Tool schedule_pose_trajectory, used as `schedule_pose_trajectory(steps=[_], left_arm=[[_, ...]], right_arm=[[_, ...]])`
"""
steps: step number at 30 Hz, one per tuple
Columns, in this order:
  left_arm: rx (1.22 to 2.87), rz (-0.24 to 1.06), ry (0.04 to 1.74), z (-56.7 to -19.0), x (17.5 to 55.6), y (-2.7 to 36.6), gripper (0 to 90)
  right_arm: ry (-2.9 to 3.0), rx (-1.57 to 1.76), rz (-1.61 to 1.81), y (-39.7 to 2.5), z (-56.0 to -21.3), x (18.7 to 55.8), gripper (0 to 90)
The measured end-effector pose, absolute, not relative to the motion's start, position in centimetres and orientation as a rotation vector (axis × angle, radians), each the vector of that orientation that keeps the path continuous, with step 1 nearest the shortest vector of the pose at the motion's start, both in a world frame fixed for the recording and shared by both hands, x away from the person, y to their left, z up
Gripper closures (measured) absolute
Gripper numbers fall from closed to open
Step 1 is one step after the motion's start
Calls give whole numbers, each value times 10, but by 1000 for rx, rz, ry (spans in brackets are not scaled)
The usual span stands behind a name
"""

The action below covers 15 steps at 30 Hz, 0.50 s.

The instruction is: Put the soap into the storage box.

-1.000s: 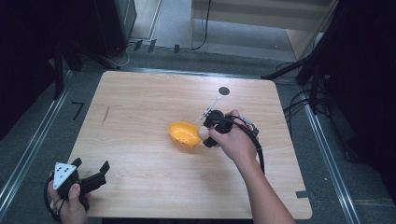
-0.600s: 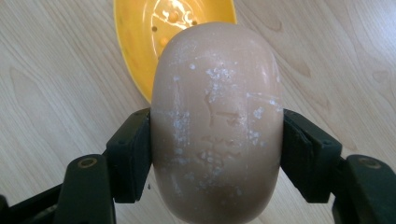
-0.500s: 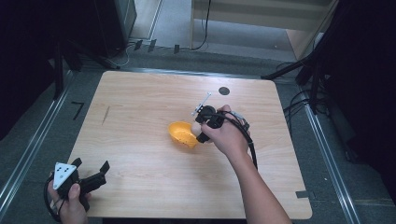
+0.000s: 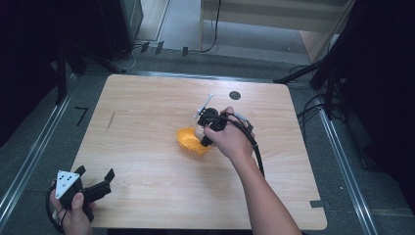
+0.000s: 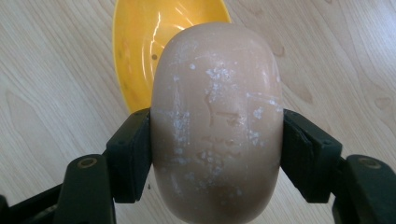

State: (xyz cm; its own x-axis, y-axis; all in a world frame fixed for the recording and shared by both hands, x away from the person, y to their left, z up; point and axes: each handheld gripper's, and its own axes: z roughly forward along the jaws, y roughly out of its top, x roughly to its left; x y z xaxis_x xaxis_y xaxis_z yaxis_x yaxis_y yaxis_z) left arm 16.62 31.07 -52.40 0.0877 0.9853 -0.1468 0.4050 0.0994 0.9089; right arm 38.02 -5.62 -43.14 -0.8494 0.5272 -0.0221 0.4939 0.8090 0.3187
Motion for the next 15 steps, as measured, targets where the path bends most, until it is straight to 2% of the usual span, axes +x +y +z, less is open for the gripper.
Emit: schedule_pose_trajectory(steps=[15], left_arm=[[1455,799,1467,-524,166,311,0]], right_arm=[[2909,811,470,-40,-442,387,334]])
